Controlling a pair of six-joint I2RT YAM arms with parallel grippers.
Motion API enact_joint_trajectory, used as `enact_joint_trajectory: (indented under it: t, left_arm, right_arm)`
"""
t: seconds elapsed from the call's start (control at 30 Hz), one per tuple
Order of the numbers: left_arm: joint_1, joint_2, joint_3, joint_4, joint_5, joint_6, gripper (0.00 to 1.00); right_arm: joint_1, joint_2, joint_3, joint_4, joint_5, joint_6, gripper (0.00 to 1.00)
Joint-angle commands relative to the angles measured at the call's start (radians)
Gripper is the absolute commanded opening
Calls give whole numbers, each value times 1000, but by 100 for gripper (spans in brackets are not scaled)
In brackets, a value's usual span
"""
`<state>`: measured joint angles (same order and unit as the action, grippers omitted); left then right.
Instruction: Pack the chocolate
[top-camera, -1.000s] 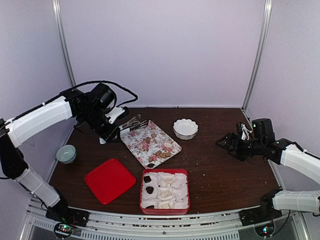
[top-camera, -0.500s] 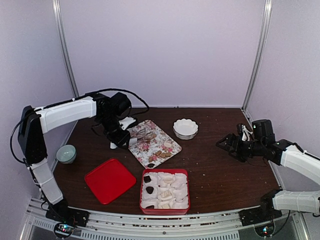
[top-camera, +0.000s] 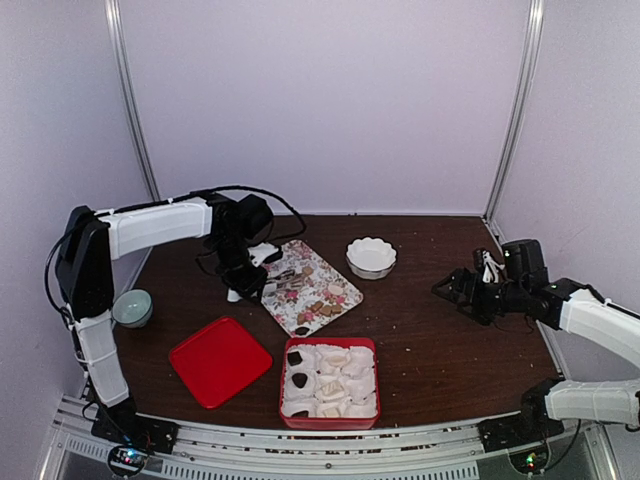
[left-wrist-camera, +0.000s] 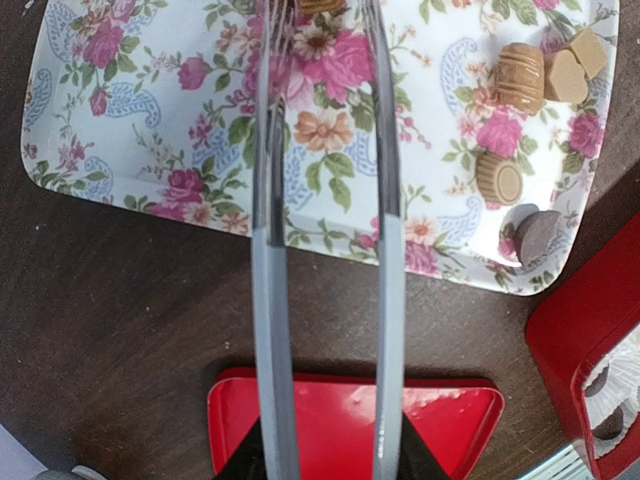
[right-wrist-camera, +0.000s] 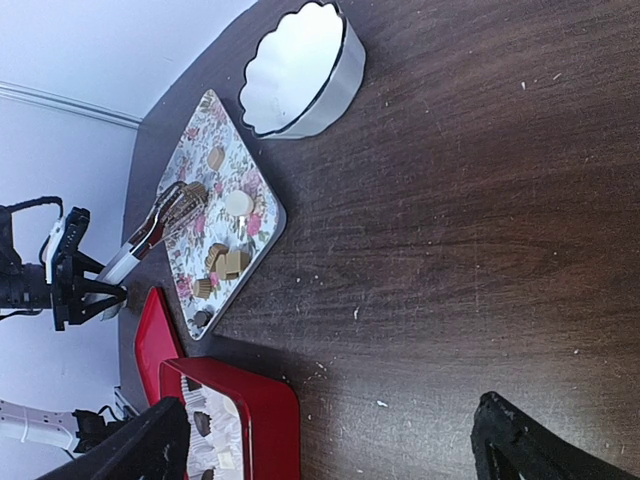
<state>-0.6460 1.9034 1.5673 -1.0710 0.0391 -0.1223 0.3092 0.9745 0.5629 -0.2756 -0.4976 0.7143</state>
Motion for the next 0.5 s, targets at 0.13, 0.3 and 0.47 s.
enact_joint_trajectory:
  t: [0.13, 0.3, 0.47]
  left_arm:
    - [37, 25, 68, 23, -15, 0, 26]
    - [42, 22, 80, 13, -12, 22, 15]
    - [43, -46, 47, 20, 12, 56, 10]
  right_arm:
    - [7, 24, 9, 23, 10, -2, 100]
    - [5, 38, 22, 23, 7, -6, 100]
    - [7, 48, 29, 24, 3, -11, 100]
